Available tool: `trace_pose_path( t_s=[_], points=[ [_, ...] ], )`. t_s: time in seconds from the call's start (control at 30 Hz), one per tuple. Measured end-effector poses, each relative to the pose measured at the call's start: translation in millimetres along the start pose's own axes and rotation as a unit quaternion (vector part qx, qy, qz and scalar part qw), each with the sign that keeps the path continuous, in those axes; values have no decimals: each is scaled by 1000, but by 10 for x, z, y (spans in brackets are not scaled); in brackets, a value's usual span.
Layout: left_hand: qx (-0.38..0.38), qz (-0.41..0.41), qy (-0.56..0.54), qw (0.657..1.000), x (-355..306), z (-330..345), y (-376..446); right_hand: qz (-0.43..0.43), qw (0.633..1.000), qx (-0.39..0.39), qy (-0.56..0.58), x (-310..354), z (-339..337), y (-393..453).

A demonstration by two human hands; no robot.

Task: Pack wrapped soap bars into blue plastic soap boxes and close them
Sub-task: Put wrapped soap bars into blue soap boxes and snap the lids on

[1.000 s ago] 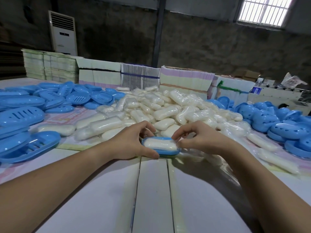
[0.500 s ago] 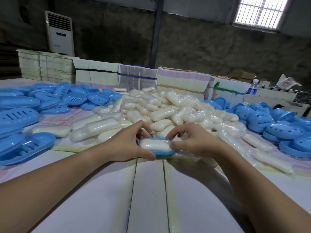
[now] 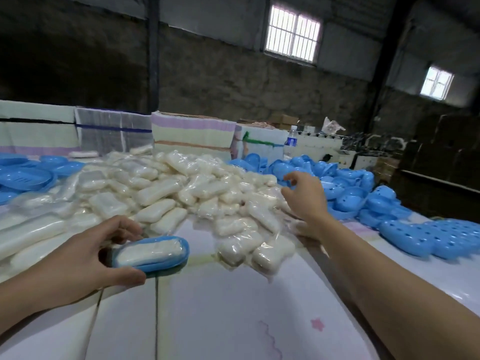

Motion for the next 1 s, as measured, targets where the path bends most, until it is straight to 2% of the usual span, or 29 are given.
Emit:
trace_pose_path(
  t_s=[0.07,0.13,0.23,0.3,0.43,0.6,0.8,0.9,1.0],
  points=[
    [-7,11,13,1000,68,11,9,89,989,-4,-116,-518,-105,54],
    [-3,8,30,999,173,17,24,173,967,19,-186,-950,-116,7],
    [16,-12,33,999,419,26,76,228,944,51,-233,-1299,-59,-60],
    [29,-24,25,999,607,30,107,232,943,63,-230,-1348,-59,-57],
    [63,-43,29,997,927,80,128,179,970,56,-151,-1313,-23,-40],
    [77,-61,13,995,962,74,132,125,985,36,-109,-1202,-15,-6],
    [58,-37,16,998,702,87,125,-47,998,20,-43,-609,-58,-39],
    [25,-17,3,1000,416,72,106,-129,991,41,-2,-87,-93,-115],
    [12,0,-9,1000,104,63,71,-147,970,129,142,459,-76,-247]
  ],
)
Point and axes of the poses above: each hand's wrist, its own y-axis towards the middle knuckle, its own z-axis out of the palm, x = y × z, the point moved 4 cm from there along y, towards the middle knuckle, and after that the axes turned 8 degrees about x, right-handed, at the moved point
